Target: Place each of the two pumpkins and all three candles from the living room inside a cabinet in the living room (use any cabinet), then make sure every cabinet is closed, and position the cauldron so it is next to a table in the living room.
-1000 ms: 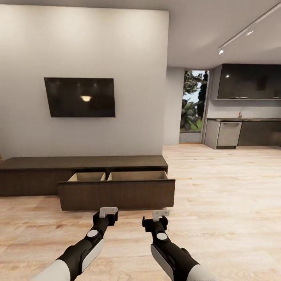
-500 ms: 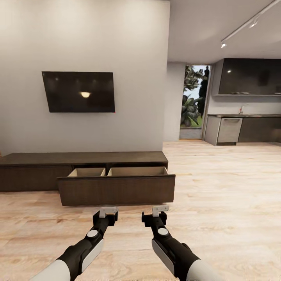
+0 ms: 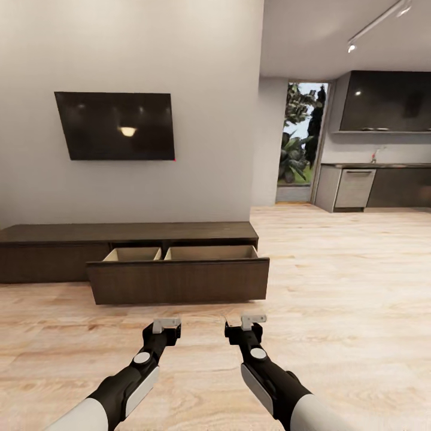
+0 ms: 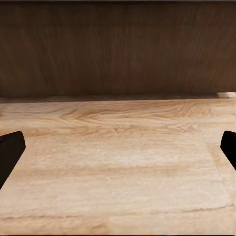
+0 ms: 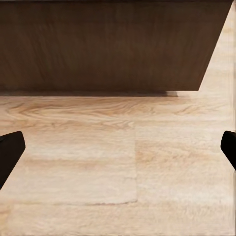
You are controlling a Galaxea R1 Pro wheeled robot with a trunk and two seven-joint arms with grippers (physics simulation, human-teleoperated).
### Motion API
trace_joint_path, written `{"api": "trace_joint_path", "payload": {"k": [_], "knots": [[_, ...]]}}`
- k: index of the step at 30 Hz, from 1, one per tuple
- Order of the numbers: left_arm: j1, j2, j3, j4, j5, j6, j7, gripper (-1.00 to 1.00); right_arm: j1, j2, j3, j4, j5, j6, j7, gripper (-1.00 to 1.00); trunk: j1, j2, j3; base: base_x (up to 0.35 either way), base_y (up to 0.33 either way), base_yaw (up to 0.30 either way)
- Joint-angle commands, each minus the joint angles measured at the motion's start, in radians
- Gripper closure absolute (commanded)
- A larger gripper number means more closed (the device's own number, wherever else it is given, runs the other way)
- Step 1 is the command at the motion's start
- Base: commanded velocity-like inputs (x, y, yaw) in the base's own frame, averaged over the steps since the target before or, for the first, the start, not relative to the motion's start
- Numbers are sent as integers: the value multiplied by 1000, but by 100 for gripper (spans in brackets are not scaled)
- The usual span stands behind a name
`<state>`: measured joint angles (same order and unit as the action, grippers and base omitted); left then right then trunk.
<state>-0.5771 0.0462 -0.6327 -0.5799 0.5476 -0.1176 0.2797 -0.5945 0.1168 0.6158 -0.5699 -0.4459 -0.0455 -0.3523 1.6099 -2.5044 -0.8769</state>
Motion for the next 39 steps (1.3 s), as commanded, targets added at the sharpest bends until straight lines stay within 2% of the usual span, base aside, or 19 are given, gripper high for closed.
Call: {"api": "trace_joint_path", "payload": {"k": [1,14,39], "knots": [[-1,1,-9,-1,10,-5,7,-100,-2,-1,5,13,-10,-12,-7,-100,0,-1,-5,0,0,0],[-1,0,-7,-2,10,-4,14,-100,-2,0,-2,37,-12,-24,-7,-100,0,-1,-5,51,0,0],[-1,0,-8,0,10,-3,14,-100,-2,2,-7,30,-20,-25,-8,-100,0,-1,-5,323,0,0]]}}
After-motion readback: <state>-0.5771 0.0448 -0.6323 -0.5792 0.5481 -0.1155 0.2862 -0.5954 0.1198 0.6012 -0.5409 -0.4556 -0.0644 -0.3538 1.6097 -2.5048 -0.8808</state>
